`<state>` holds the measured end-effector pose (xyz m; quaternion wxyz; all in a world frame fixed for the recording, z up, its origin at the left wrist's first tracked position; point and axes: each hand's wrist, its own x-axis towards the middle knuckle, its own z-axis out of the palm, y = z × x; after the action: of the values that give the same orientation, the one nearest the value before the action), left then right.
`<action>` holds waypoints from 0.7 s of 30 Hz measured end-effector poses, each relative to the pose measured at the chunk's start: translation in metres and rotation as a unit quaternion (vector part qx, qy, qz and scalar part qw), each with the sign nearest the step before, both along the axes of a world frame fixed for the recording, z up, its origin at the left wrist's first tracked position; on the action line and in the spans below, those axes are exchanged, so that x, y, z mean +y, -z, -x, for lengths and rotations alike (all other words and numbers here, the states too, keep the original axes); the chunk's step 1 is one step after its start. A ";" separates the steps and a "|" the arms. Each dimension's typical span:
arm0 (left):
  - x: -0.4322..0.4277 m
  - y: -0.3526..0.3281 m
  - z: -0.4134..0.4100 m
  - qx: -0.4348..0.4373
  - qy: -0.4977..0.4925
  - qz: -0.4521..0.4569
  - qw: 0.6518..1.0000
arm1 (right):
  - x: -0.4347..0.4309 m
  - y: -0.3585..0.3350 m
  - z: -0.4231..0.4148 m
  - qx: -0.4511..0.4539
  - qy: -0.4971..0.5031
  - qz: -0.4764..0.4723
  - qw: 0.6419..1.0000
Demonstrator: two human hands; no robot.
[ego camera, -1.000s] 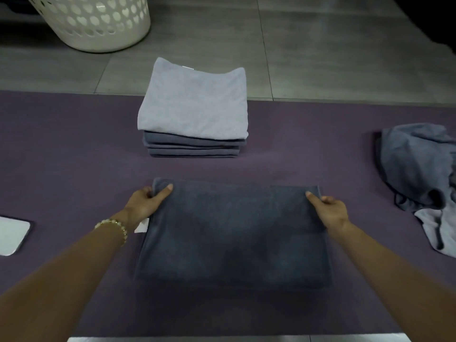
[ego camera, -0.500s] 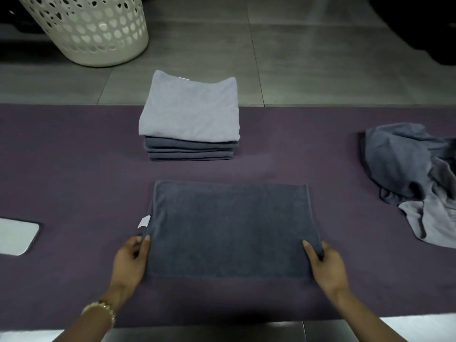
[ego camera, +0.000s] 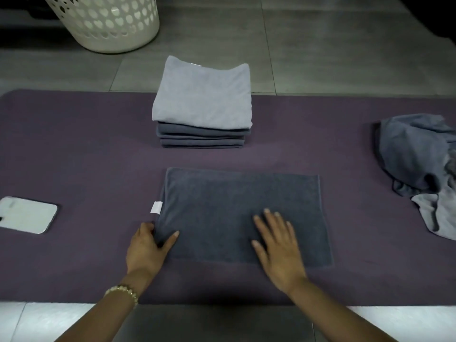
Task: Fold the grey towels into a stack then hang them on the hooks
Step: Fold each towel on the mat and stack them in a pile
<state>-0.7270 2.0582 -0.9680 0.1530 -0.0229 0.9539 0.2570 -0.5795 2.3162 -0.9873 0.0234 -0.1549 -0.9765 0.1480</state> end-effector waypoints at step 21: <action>0.128 -0.131 -0.005 -0.230 0.102 -0.450 0.857 | 0.077 -0.003 -0.031 0.044 0.162 0.117 0.979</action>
<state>-0.7216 2.1866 -0.8375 0.3871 0.0879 0.6685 0.6288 -0.5485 2.3933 -0.9843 0.0713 -0.3063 -0.9123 0.2624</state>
